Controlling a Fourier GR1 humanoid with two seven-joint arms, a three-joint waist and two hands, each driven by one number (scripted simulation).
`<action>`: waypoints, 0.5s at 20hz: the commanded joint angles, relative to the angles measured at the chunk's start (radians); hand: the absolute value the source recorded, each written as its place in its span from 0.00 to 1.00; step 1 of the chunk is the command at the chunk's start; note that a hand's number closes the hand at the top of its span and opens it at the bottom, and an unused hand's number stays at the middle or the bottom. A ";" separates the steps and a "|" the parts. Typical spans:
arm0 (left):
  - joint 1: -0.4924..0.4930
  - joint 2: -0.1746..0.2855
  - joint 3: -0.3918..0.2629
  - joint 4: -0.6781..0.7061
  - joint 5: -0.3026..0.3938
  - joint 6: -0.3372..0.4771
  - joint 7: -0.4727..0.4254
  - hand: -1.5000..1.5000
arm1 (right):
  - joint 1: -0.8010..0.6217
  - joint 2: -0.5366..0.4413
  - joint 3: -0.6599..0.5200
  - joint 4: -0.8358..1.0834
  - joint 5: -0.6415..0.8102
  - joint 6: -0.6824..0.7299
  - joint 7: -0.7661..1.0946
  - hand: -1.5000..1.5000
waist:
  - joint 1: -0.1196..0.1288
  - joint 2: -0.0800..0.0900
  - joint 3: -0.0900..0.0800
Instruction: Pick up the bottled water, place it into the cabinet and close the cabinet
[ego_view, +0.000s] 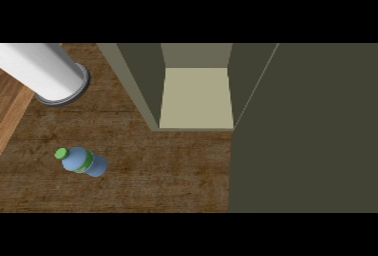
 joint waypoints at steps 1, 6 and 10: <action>0.081 -0.010 -0.046 -0.071 0.040 0.014 -0.027 0.00 | 0.115 0.015 -0.002 -0.093 -0.049 0.045 -0.018 0.00 | -0.003 0.001 0.000; 0.102 -0.010 0.012 -0.164 0.092 0.003 0.051 0.00 | 0.142 0.015 0.000 -0.146 -0.037 0.027 0.009 0.00 | -0.001 -0.001 0.000; 0.112 -0.010 -0.027 -0.105 0.054 0.011 -0.005 0.00 | 0.170 -0.012 -0.034 -0.211 -0.127 0.048 0.058 0.00 | -0.004 0.001 0.000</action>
